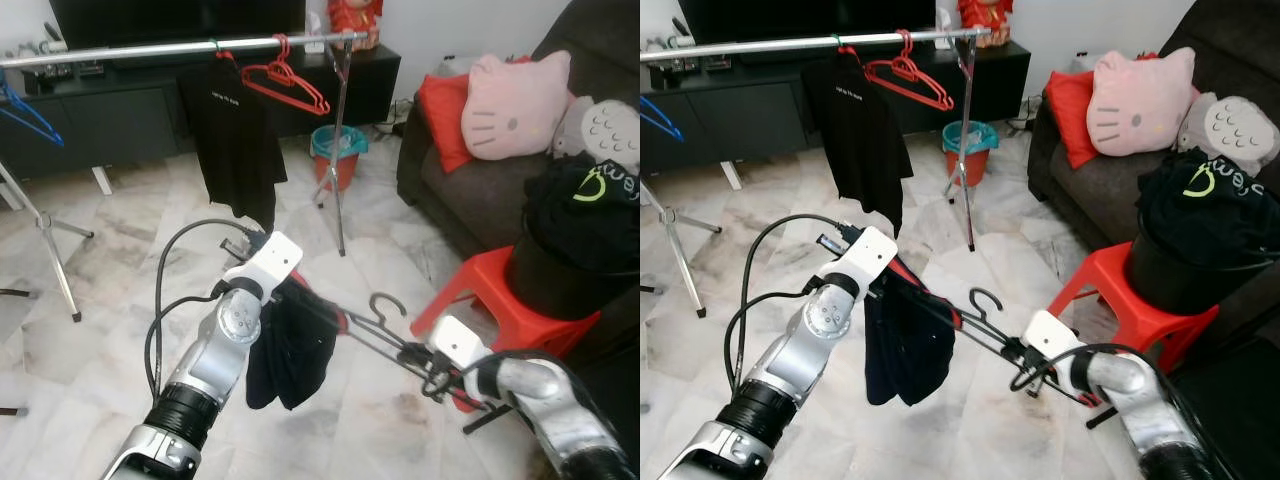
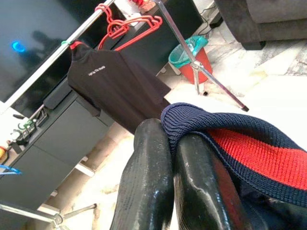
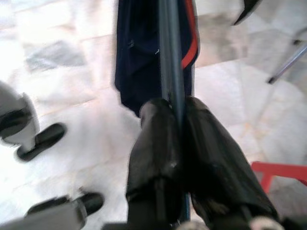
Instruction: Hang hanger
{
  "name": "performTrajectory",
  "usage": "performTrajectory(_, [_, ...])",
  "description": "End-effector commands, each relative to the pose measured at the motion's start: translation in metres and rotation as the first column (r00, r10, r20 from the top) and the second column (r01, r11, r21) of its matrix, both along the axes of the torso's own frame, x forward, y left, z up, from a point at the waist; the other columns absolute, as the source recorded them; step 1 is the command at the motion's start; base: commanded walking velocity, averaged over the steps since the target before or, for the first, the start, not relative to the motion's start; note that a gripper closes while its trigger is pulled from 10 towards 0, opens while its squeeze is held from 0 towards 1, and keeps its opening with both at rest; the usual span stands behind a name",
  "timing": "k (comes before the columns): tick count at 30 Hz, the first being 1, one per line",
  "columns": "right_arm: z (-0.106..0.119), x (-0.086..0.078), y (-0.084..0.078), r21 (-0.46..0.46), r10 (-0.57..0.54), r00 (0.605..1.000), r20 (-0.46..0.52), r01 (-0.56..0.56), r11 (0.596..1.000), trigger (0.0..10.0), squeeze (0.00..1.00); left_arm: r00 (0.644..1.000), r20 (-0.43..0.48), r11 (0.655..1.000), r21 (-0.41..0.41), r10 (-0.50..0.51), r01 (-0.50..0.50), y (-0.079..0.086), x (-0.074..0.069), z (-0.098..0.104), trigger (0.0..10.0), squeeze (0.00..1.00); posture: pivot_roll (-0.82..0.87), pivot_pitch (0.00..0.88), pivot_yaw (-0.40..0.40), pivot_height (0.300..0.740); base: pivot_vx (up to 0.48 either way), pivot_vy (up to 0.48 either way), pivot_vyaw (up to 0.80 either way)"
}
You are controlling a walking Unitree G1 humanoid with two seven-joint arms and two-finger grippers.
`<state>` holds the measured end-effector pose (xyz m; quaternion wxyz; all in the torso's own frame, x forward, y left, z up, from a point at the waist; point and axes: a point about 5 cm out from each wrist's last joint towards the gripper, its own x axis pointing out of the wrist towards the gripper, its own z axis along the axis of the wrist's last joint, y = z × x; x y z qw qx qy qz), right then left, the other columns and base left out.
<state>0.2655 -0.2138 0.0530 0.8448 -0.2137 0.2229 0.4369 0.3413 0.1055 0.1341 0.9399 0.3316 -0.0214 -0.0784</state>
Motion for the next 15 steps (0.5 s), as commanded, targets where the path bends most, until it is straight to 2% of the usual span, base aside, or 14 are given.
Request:
performTrajectory(1, [0.006, -0.004, 0.004, 0.019, 0.071, 0.997, -0.013, -0.071, 0.997, 0.0, 0.00, 1.000, 0.018, 1.000, -0.013, -0.022, 0.023, -0.004, 0.000, 0.003, 0.0, 0.00, -0.04, 0.000, -0.035, 0.740, 0.000, 0.000, 0.00])
performTrajectory(3, [0.010, -0.016, 0.008, 0.061, 0.152, 0.986, -0.062, -0.148, 0.987, 0.0, 0.00, 0.999, 0.000, 0.999, -0.015, -0.034, 0.034, -0.006, -0.001, -0.001, 0.0, 0.00, -0.04, 0.000, -0.033, 0.740, 0.000, 0.000, 0.00])
performTrajectory(8, [0.020, -0.026, 0.007, 0.089, 0.205, 0.976, -0.078, -0.198, 0.976, 0.0, 0.00, 0.999, -0.034, 0.999, -0.019, -0.033, 0.032, -0.006, -0.002, -0.010, 0.0, 0.00, -0.04, 0.000, -0.028, 0.740, 0.000, 0.000, 0.00])
performTrajectory(11, [0.025, -0.025, 0.003, 0.080, 0.183, 0.982, -0.053, -0.179, 0.981, 0.0, 0.00, 0.998, -0.055, 0.999, -0.020, -0.028, 0.026, -0.003, -0.004, -0.016, 0.0, 0.00, -0.05, 0.000, -0.024, 0.740, 0.000, 0.000, 0.00])
performTrajectory(13, [0.035, -0.022, -0.004, 0.126, 0.099, 0.995, 0.000, -0.099, 0.987, 0.0, 0.00, 0.995, -0.095, 0.999, -0.036, 0.003, -0.006, 0.007, -0.006, -0.025, 0.0, 0.00, -0.05, 0.000, -0.014, 0.740, 0.000, 0.000, 0.00])
performTrajectory(14, [0.035, -0.022, -0.004, 0.126, 0.099, 0.995, 0.000, -0.099, 0.987, 0.0, 0.00, 0.995, -0.095, 0.999, -0.036, 0.003, -0.006, 0.007, -0.006, -0.025, 0.0, 0.00, -0.05, 0.000, -0.014, 0.740, 0.000, 0.000, 0.00])
performTrajectory(15, [0.036, -0.025, -0.007, 0.139, 0.075, 0.997, -0.009, -0.073, 0.988, 0.0, 0.00, 0.993, -0.112, 0.998, -0.045, 0.039, -0.044, 0.016, -0.006, -0.029, 1.4, 0.00, -0.05, 0.000, -0.006, 0.740, 0.000, 0.000, 0.00])
